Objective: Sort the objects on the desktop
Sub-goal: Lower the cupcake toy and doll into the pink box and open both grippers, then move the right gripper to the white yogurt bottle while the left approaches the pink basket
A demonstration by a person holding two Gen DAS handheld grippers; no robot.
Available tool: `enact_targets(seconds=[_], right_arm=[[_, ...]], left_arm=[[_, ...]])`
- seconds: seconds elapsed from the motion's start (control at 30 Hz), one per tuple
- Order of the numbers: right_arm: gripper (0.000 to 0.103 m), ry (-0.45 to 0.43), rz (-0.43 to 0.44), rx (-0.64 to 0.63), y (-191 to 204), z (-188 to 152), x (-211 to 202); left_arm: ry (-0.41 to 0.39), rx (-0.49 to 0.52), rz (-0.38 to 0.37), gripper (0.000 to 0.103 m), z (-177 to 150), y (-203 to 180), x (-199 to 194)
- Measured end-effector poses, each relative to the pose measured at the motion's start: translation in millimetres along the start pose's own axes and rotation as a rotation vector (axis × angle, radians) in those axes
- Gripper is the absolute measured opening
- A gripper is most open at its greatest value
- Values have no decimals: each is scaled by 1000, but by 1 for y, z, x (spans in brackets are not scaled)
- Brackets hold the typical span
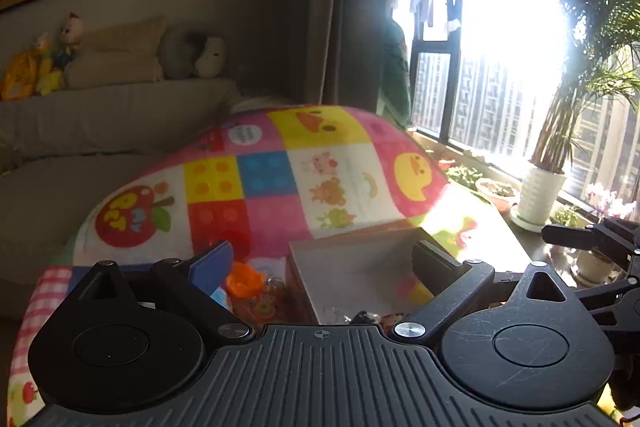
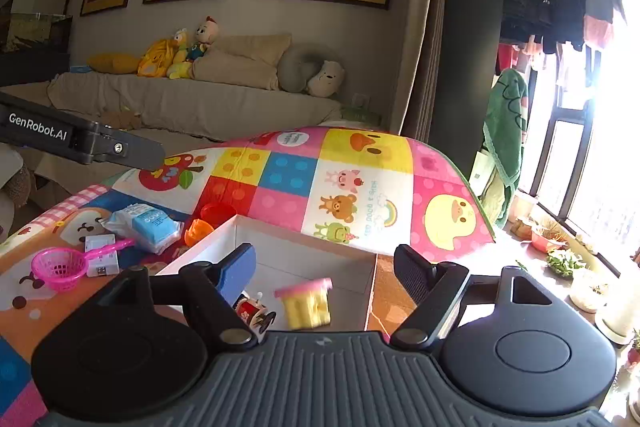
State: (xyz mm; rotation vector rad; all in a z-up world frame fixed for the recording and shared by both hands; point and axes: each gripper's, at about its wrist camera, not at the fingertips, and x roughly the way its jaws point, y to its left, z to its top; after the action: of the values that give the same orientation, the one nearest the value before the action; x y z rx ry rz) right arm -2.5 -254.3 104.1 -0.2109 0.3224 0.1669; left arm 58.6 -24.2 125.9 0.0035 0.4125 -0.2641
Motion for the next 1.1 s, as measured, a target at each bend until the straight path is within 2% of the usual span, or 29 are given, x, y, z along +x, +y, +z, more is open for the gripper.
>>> enact_targets(seconds=[0.2,0.23,0.27,0.33,0.43,0.53,0.67,0.73,0.77,0.8,0.97,1.1], right_arm=[[76,58,64,-124,44,-23,-3],[72,55,92,-172,59,-24,-5],[61,54,120,-216,73,-25,-6],[49,63,172,-300,102,-27,-4],[49,38,206,-425,151,-31,8],[40,51,191,-527,194,-35,34],[37,88,117,-621,232,-43,78],[34,132,76,-625,237,-44,100],[28,153,69,-617,237,-43,105],[26,167,67,-600,236,-42,107],[25,131,156,-487,212,-29,69],[25,206,271,-351,174,-26,35]], left_arm=[[157,17,175,99,-79,35,-11],[171,20,205,99,-86,39,-12],[181,16,251,99,-94,47,-18],[190,-17,303,100,-103,60,-25],[190,-102,336,100,-106,82,-40],[185,-131,352,100,-110,92,-52],[181,-159,355,101,-114,98,-60],[183,-172,356,101,-117,100,-62],[186,-177,356,101,-118,101,-63],[191,-180,356,101,-119,102,-63],[222,-189,341,102,-124,102,-55],[224,-159,287,102,-123,90,-47]])
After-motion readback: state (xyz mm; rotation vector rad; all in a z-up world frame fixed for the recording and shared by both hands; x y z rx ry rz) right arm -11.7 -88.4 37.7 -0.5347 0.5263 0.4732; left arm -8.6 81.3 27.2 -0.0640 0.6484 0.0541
